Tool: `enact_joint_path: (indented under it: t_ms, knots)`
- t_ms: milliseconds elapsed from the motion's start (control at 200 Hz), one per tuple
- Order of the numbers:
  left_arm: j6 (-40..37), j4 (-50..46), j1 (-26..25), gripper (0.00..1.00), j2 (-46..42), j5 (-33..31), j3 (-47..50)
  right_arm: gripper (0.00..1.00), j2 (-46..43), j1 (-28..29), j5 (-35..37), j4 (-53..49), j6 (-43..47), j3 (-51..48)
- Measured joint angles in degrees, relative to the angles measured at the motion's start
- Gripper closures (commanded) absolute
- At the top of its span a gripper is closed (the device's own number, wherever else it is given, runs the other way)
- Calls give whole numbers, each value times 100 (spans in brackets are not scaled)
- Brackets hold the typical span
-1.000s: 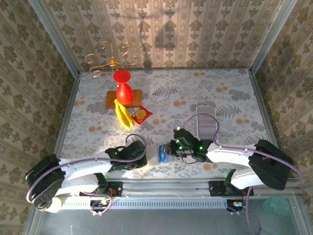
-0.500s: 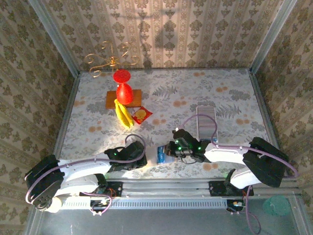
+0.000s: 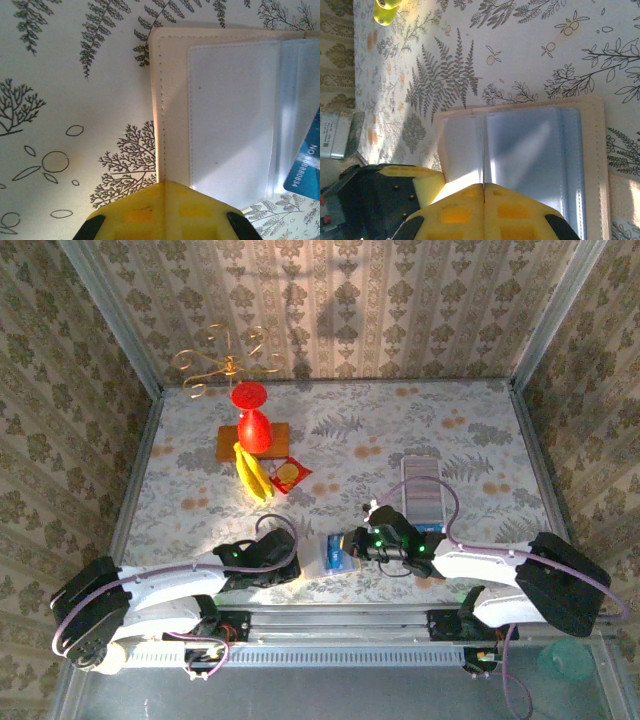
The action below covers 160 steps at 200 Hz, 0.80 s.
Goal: Put the credit cards into the card holder
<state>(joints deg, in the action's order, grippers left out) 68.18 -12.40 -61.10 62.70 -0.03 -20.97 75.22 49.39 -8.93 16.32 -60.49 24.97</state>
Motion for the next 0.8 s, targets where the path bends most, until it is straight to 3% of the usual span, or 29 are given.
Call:
enact_joint_path:
  t_ms: [800]
  knots:
    - [2, 0, 0, 98, 2, -2, 0, 100, 765, -7, -612, 664, -385, 28]
